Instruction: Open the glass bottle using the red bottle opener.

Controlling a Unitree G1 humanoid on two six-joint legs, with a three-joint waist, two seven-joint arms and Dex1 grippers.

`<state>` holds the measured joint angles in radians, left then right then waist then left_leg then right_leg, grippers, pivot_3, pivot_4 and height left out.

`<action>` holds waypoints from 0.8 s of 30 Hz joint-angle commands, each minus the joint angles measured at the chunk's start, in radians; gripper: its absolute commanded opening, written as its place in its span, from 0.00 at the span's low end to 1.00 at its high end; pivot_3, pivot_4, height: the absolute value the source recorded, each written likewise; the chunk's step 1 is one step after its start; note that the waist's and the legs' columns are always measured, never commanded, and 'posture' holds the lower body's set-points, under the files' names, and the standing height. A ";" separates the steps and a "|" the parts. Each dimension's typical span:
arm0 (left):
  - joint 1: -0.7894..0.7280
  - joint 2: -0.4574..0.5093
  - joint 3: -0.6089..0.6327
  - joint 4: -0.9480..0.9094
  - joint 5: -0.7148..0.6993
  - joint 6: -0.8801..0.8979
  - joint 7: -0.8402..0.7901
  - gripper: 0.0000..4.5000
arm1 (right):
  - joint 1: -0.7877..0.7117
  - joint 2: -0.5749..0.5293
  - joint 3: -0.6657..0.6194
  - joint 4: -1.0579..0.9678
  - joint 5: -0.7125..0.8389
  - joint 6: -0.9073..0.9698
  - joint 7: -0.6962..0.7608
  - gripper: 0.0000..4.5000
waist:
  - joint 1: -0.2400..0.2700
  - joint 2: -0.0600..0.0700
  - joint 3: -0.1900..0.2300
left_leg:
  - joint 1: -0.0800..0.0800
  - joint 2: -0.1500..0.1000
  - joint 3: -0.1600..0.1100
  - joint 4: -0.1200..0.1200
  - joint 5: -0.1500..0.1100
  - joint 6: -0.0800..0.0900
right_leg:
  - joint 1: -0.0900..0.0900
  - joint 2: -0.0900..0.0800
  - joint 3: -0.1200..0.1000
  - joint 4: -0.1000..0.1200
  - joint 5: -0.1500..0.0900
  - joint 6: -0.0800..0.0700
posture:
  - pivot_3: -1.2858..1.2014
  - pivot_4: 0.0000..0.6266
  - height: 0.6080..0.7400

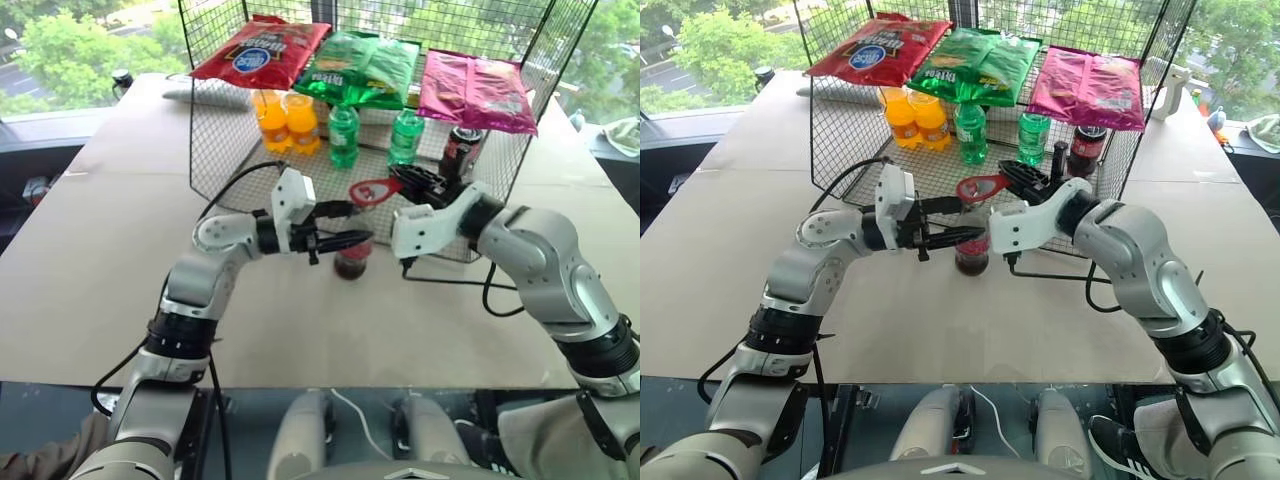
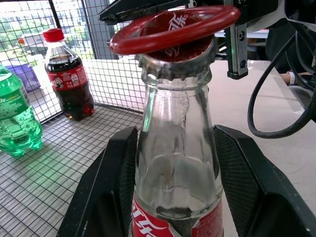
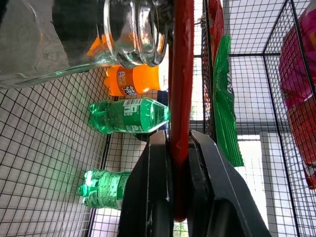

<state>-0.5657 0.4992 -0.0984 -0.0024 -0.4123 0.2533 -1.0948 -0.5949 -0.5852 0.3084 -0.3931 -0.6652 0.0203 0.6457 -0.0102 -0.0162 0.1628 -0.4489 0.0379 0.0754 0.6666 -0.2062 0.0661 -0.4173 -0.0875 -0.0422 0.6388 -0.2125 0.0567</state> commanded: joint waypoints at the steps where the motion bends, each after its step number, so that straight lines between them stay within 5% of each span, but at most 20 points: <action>1: 0.003 0.008 -0.006 0.013 0.028 -0.008 0.003 0.44 | -0.028 0.010 -0.011 -0.022 -0.019 0.014 0.015 0.00 | 0.000 0.000 0.000 | 0.000 0.000 0.000 0.000 0.000 0.000 | 0.000 0.000 0.000 0.000 0.000 0.000 | 0.52 0.24 1.00; 24: 0.011 0.007 -0.008 0.000 0.025 -0.012 0.010 0.44 | -0.018 0.103 -0.016 -0.080 -0.046 0.082 0.040 0.00 | 0.000 0.000 0.000 | 0.000 0.000 0.000 0.000 0.000 0.000 | 0.000 0.000 0.000 0.000 0.000 0.000 | 0.52 0.24 1.00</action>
<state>-0.5651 0.4994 -0.0946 -0.0017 -0.4128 0.2326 -1.0937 -0.6021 -0.4851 0.3148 -0.4236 -0.7051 0.0918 0.6926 -0.0100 -0.0160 0.1629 -0.4490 0.0379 0.0754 0.6665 -0.2062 0.0658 -0.4174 -0.0876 -0.0425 0.6387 -0.2125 0.0568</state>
